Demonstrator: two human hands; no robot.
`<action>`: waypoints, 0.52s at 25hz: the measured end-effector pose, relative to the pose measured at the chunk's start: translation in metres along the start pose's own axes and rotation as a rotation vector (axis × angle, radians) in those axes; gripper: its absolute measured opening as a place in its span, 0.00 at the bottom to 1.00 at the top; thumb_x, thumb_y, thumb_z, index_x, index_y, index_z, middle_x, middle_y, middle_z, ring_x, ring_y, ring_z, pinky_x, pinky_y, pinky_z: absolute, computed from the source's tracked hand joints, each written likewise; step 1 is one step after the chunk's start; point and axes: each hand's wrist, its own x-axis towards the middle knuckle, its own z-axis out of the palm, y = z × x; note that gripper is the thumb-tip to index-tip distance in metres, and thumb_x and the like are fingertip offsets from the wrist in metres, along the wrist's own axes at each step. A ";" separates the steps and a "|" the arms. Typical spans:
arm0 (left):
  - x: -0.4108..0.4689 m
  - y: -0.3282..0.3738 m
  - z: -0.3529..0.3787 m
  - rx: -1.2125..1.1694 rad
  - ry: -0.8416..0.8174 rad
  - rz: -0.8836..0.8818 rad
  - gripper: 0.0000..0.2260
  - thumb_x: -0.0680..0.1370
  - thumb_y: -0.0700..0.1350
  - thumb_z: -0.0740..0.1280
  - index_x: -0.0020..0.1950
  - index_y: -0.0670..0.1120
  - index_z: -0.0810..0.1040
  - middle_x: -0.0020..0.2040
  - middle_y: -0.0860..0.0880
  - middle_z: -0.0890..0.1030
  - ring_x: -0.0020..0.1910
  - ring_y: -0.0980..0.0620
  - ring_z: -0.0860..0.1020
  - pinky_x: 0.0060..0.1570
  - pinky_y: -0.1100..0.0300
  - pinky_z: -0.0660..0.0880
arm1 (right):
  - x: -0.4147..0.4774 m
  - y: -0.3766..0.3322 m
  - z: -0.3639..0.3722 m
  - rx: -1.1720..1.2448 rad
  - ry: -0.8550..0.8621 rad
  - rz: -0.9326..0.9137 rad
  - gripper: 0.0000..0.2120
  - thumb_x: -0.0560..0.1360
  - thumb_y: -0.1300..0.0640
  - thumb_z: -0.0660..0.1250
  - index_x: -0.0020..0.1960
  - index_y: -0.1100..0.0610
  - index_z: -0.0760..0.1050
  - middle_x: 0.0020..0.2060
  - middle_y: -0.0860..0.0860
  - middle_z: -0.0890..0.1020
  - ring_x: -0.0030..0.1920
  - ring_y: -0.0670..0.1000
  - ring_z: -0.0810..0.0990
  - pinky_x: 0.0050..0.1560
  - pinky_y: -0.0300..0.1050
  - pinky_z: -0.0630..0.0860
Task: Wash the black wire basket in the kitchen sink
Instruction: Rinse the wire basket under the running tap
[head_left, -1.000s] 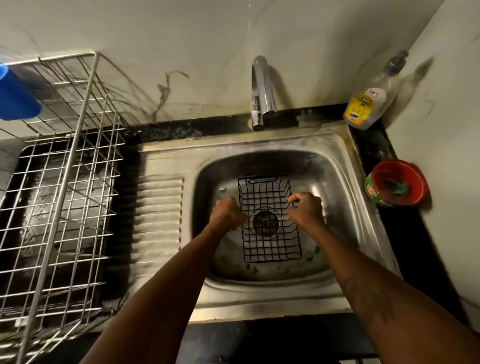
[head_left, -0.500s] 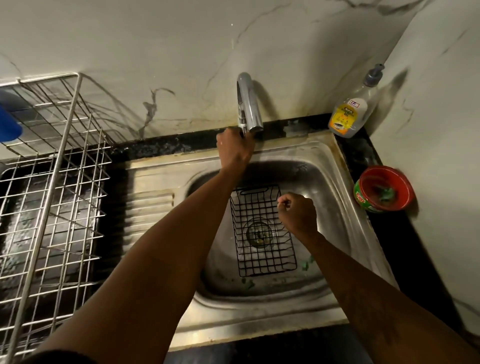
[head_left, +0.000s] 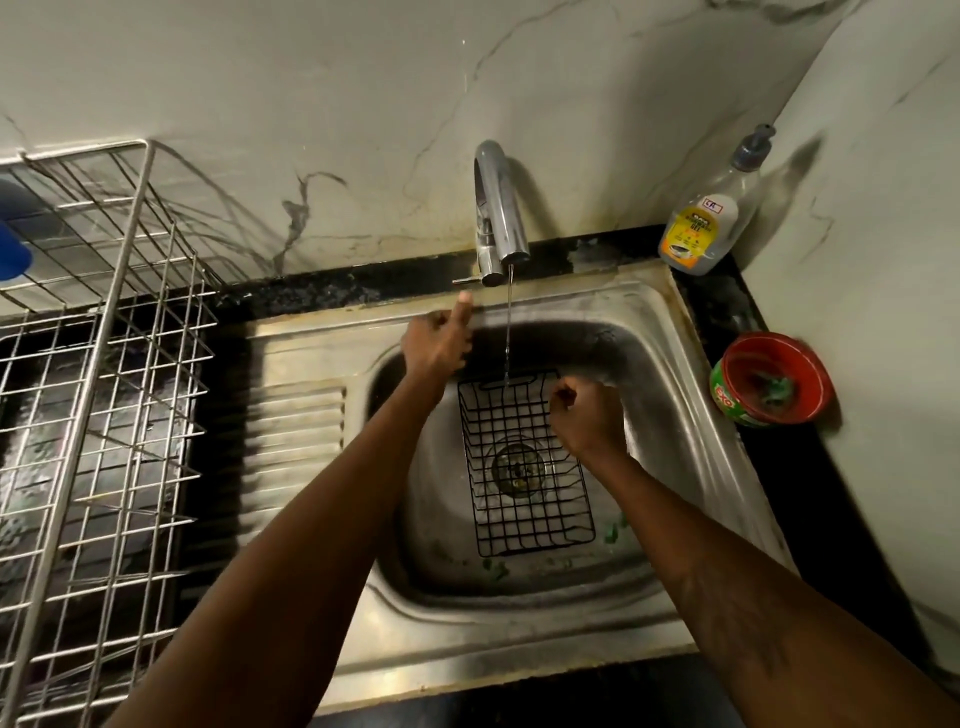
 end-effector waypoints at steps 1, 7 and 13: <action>-0.006 -0.019 -0.006 0.162 0.053 0.065 0.19 0.80 0.61 0.65 0.50 0.46 0.82 0.43 0.49 0.85 0.41 0.51 0.84 0.44 0.53 0.83 | 0.002 -0.001 0.001 0.007 0.001 -0.012 0.04 0.76 0.58 0.69 0.45 0.50 0.81 0.38 0.46 0.84 0.39 0.46 0.82 0.41 0.48 0.83; -0.027 -0.103 -0.003 0.749 -0.267 0.172 0.13 0.84 0.48 0.59 0.44 0.44 0.77 0.40 0.45 0.79 0.42 0.44 0.81 0.40 0.57 0.74 | 0.026 -0.001 0.020 -0.111 0.022 -0.194 0.10 0.79 0.54 0.69 0.58 0.55 0.82 0.51 0.51 0.85 0.53 0.51 0.81 0.53 0.45 0.77; -0.032 -0.126 0.001 0.644 -0.217 0.283 0.07 0.78 0.38 0.62 0.46 0.46 0.78 0.40 0.50 0.80 0.37 0.55 0.78 0.34 0.71 0.72 | 0.046 0.010 0.054 -0.340 -0.033 -0.316 0.16 0.79 0.43 0.66 0.61 0.50 0.82 0.57 0.49 0.84 0.60 0.53 0.79 0.66 0.58 0.70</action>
